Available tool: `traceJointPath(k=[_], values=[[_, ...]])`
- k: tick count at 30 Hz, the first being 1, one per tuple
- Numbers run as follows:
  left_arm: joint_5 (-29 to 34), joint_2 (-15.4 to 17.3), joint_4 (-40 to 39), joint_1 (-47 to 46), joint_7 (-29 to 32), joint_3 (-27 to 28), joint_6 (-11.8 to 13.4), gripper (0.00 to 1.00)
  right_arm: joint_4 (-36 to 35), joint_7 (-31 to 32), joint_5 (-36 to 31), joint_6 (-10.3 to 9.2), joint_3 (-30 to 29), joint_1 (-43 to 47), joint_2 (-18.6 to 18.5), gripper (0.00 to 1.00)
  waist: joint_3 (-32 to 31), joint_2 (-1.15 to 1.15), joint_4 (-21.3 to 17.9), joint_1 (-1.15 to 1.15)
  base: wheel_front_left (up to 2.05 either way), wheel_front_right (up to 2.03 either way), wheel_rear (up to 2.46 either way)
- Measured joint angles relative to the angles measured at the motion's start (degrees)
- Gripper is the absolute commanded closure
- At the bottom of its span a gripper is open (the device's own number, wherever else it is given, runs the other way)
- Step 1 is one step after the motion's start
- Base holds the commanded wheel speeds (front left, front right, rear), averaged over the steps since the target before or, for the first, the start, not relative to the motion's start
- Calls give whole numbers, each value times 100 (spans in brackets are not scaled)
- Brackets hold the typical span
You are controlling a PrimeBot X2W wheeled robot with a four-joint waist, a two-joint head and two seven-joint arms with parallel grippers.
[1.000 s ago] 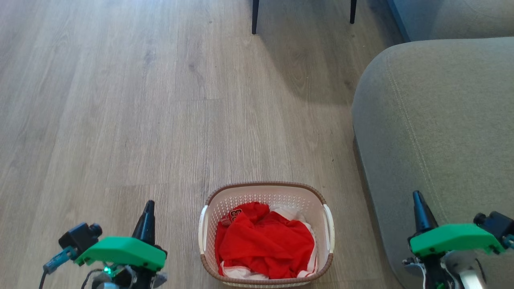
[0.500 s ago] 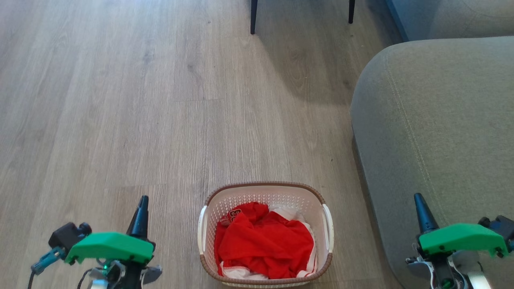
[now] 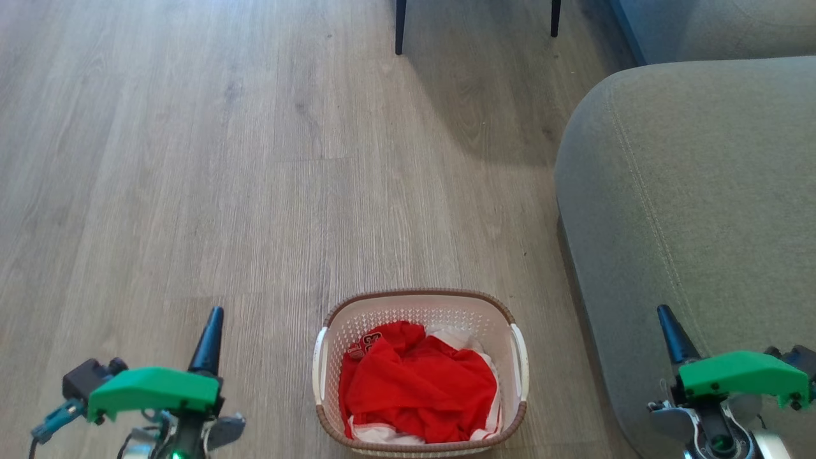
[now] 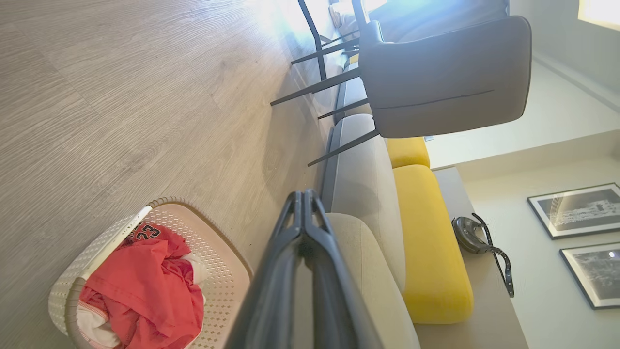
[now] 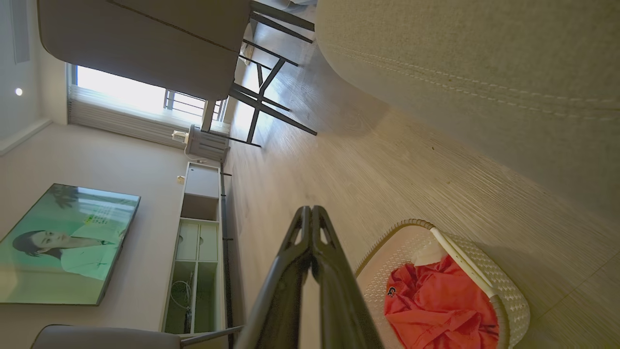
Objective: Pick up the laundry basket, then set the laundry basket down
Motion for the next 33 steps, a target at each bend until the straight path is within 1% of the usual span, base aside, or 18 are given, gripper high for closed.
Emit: traceJointPath(k=[25, 26, 33], values=[[-1583, -2, 32, -163, 411, 459, -153, 100, 142, 413, 1493, 0, -255, -115, -2, 100, -2, 0, -46, 0, 0, 0, 0], [-1720, -2, 31, -203, 455, 472, -168, 100, 152, 460, 1614, 0, -289, -122, -2, 100, -2, 0, -49, 0, 0, 0, 0], [-2161, -5, 32, -206, 560, 631, -252, 100, 202, 589, 2037, 0, -339, -185, -2, 100, -3, 0, -61, 0, 0, 0, 0]])
